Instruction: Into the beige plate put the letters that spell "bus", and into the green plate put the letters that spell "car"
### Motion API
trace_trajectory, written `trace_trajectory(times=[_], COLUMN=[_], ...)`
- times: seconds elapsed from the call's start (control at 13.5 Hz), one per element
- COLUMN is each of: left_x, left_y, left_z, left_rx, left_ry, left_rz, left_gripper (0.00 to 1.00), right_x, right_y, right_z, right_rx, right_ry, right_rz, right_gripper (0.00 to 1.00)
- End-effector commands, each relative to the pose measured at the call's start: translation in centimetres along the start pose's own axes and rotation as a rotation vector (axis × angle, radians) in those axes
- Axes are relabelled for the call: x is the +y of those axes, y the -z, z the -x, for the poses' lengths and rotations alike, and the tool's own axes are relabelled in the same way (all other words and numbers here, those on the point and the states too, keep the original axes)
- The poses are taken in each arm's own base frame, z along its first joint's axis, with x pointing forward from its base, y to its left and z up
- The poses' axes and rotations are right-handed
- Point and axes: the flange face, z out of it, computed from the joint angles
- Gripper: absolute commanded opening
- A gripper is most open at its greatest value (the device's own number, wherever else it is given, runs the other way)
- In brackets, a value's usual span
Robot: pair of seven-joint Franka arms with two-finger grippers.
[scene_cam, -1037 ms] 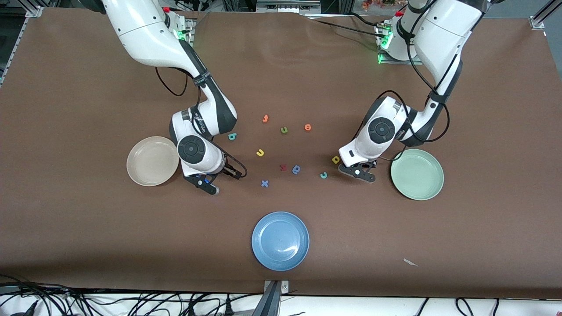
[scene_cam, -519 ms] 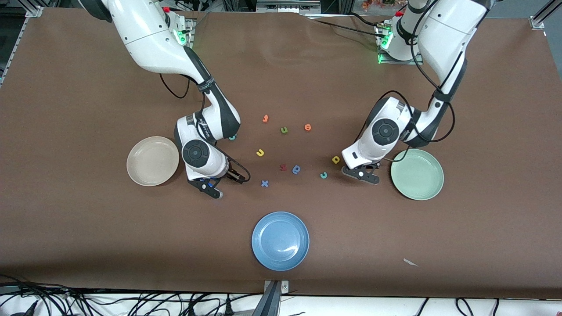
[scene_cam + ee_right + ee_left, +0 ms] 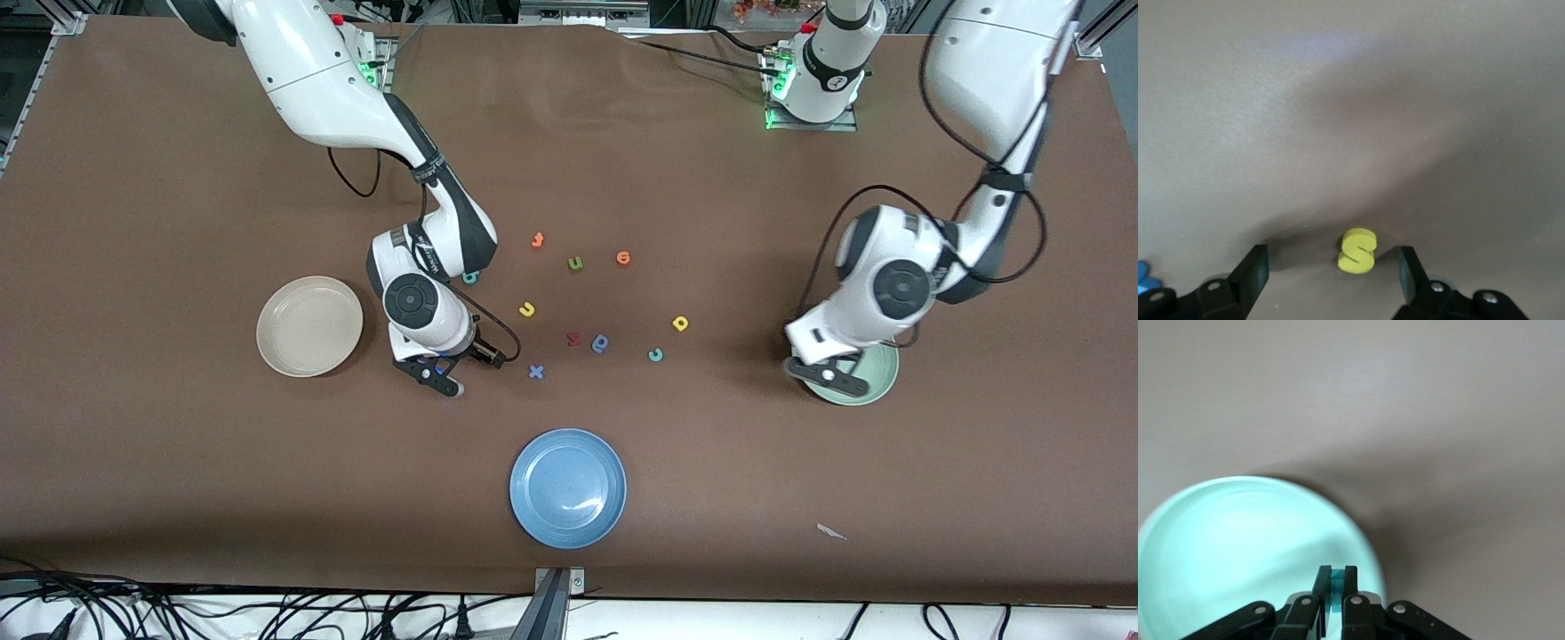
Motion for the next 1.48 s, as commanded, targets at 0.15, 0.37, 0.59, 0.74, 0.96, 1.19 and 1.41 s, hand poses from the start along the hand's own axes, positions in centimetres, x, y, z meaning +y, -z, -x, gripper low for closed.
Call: trace_trajectory(times=[0.15, 0.37, 0.59, 0.74, 0.96, 1.19, 1.41], left_x=[-1.9, 3.2, 12.0, 17.9, 20.9, 23.4, 24.2], left_y=[0.3, 1.7, 2.7, 2.1, -0.6, -3.6, -4.5], left_z=[0.6, -0.4, -1.6, -1.7, -2.3, -2.3, -2.1], left_rx=[-0.006, -0.002, 0.014, 0.015, 0.044, 0.058, 0.053], left_ry=[-0.060, -0.098, 0.020, -0.035, -0.130, -0.162, -0.173], left_rz=[-0.013, 0.022, 0.045, 0.016, -0.009, 0.030, 0.037], left_gripper=[1.00, 1.00, 1.00, 1.00, 1.00, 0.90, 0.75], right_x=[1.9, 2.0, 1.9, 1.9, 1.8, 1.9, 2.1], right_y=[0.4, 0.7, 1.1, 1.1, 1.3, 1.4, 1.6], right_z=[0.8, 0.5, 0.6, 0.6, 0.6, 0.2, -0.1], right_rx=[0.022, 0.025, 0.027, 0.028, 0.030, 0.038, 0.045], right_ry=[0.031, 0.032, 0.032, 0.030, 0.030, 0.032, 0.033], right_rz=[-0.029, -0.030, -0.034, -0.036, -0.038, -0.038, -0.035], right_gripper=[0.82, 0.76, 0.64, 0.55, 0.48, 0.48, 0.48])
